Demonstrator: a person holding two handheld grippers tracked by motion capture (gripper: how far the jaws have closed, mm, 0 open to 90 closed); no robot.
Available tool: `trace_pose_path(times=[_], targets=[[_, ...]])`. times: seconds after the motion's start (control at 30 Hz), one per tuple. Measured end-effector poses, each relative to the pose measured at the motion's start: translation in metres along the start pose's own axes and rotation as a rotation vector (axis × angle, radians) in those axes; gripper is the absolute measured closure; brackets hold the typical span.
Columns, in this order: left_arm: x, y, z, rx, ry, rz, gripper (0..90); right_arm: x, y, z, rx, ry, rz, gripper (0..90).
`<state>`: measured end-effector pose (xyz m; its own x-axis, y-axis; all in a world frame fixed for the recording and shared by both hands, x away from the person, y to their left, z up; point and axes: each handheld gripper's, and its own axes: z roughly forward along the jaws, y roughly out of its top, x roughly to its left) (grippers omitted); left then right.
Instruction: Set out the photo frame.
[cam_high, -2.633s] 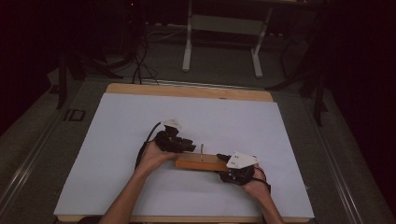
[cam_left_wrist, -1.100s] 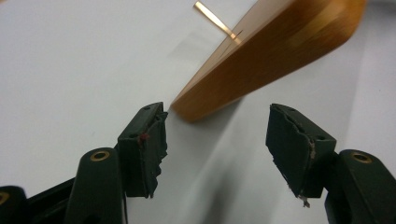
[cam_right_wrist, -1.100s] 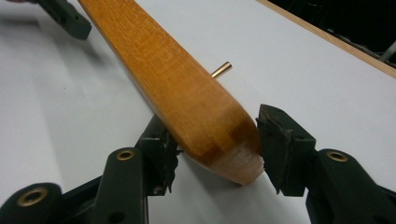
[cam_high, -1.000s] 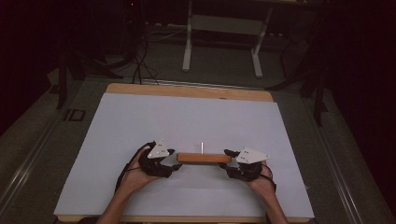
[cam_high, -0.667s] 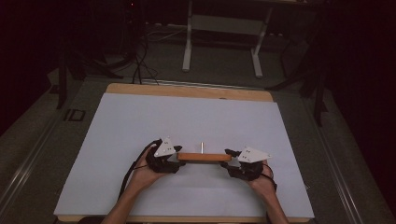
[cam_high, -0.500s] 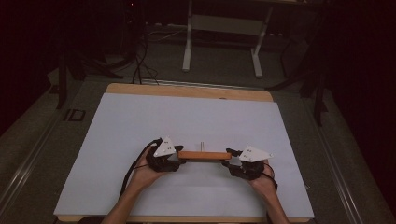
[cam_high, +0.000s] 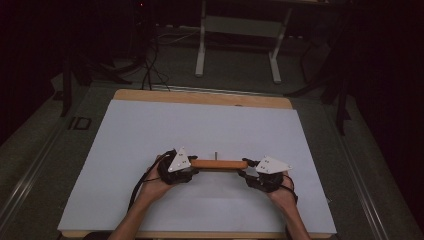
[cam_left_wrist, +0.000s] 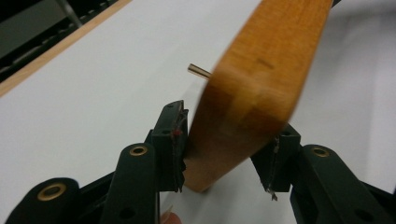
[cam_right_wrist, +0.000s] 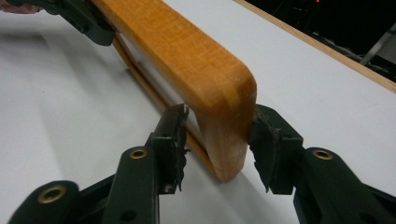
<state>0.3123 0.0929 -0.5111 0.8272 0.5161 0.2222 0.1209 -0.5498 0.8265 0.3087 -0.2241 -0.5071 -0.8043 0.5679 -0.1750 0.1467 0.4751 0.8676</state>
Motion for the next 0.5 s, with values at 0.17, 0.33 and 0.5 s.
trace_pose_path(times=[0.17, 0.33, 0.5], targets=[[-0.0005, -0.0007, -0.0001, 0.002, 0.026, 0.028, 57.0, 0.004, 0.0039, 0.0012, 0.002, -0.009, -0.036, 58.6], [-0.0011, 0.0002, -0.001, 0.006, 0.036, 0.047, 58.0, 0.0038, 0.0045, 0.0025, -0.002, -0.015, -0.035, 59.5], [-0.0013, 0.0026, -0.004, 0.0, 0.039, 0.049, 58.1, 0.0037, 0.0065, 0.0009, -0.007, -0.017, -0.042, 59.6]])
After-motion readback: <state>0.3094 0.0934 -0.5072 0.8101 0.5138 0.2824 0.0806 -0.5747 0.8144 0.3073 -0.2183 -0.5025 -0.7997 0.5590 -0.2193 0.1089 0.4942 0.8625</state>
